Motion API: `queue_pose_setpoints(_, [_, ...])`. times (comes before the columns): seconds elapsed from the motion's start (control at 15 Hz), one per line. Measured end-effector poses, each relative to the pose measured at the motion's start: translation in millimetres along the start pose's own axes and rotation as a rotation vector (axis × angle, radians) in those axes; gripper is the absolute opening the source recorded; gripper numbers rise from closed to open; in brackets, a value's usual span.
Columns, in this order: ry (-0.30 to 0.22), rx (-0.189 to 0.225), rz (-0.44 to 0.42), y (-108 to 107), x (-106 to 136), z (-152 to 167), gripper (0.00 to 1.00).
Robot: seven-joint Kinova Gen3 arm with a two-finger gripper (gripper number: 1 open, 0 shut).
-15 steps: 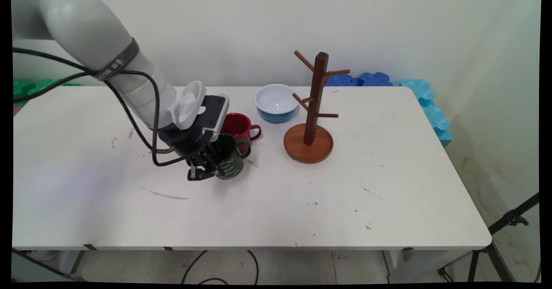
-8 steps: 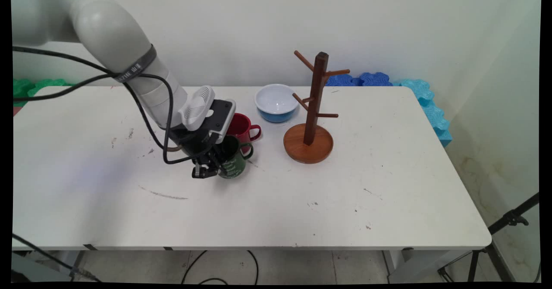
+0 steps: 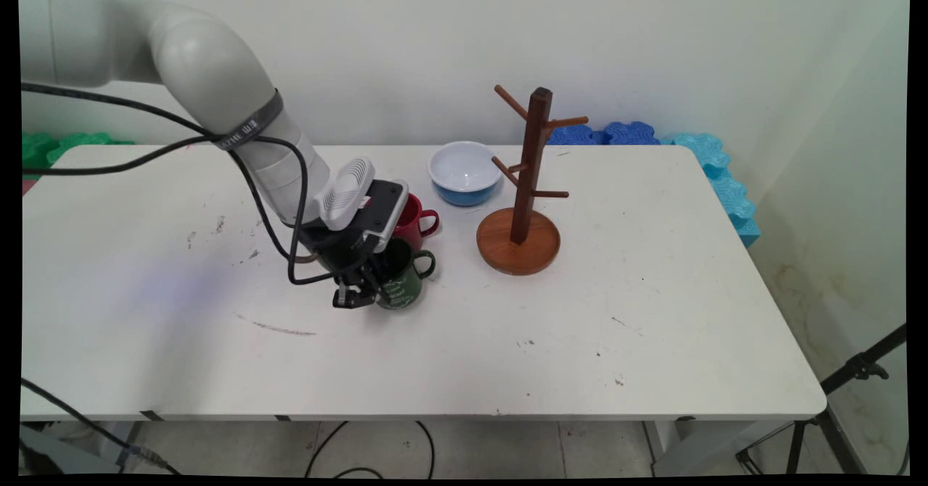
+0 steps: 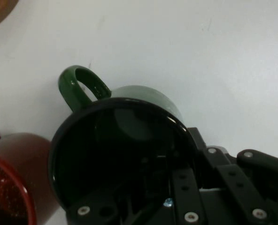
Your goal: Place the picked object on the table
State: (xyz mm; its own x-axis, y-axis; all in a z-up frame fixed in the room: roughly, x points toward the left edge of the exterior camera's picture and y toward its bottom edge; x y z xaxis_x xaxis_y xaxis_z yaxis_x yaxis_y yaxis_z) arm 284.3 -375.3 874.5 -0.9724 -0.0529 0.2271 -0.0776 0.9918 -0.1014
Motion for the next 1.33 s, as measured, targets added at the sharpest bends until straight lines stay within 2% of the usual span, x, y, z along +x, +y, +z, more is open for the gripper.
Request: queue_pose_setpoints(1.33, [0.005,-0.005,0.042,-0.6,-3.8,28.0,0.0])
